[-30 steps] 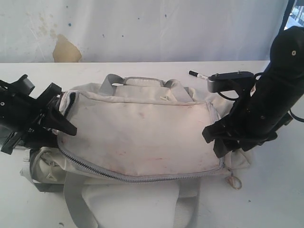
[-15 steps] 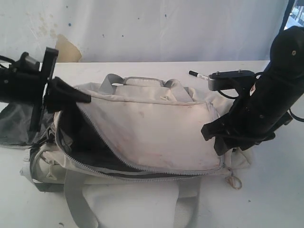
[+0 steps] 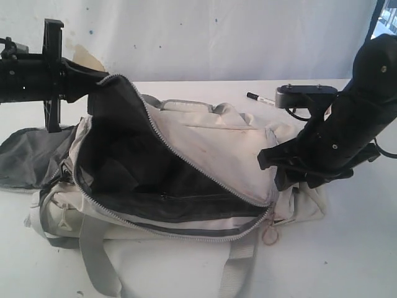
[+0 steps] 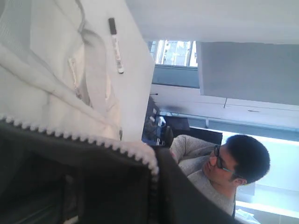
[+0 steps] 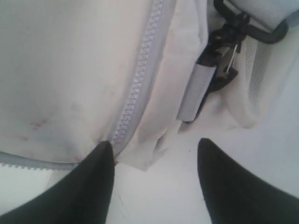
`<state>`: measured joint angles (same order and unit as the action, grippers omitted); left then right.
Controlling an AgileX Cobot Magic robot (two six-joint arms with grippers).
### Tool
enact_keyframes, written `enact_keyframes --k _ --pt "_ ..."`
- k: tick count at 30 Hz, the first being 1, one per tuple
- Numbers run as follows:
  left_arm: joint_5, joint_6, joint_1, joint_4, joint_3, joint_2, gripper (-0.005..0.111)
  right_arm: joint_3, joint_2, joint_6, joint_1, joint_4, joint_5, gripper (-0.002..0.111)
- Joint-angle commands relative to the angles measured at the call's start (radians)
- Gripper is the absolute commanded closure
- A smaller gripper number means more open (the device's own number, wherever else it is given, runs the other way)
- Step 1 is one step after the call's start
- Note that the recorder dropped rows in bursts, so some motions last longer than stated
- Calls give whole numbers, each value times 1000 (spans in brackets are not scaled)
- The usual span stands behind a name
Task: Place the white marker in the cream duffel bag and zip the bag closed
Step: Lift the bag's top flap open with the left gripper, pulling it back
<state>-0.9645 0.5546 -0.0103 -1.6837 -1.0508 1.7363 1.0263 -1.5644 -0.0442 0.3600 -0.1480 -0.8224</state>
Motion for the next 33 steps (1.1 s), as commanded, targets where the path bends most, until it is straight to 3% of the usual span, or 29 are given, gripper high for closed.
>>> enact_keyframes --k 1,5,11,20,26,33 --pt "30 61 -3 -61 -29 -1 107 10 8 -10 -11 8 48 58" --pt "2 79 -3 -61 -31 -1 107 40 8 -12 -11 11 76 58" --pt "29 100 -74 -61 -35 -1 107 92 -2 -30 -19 59 133 58" --pt "85 112 -93 -61 -64 -1 107 214 -62 -37 -130 44 112 58" --pt "94 119 -93 -61 -67 -1 107 306 -158 -3 -197 -11 112 58" --pt "71 118 -93 -61 -67 -1 107 474 -321 166 -274 -192 0 62"
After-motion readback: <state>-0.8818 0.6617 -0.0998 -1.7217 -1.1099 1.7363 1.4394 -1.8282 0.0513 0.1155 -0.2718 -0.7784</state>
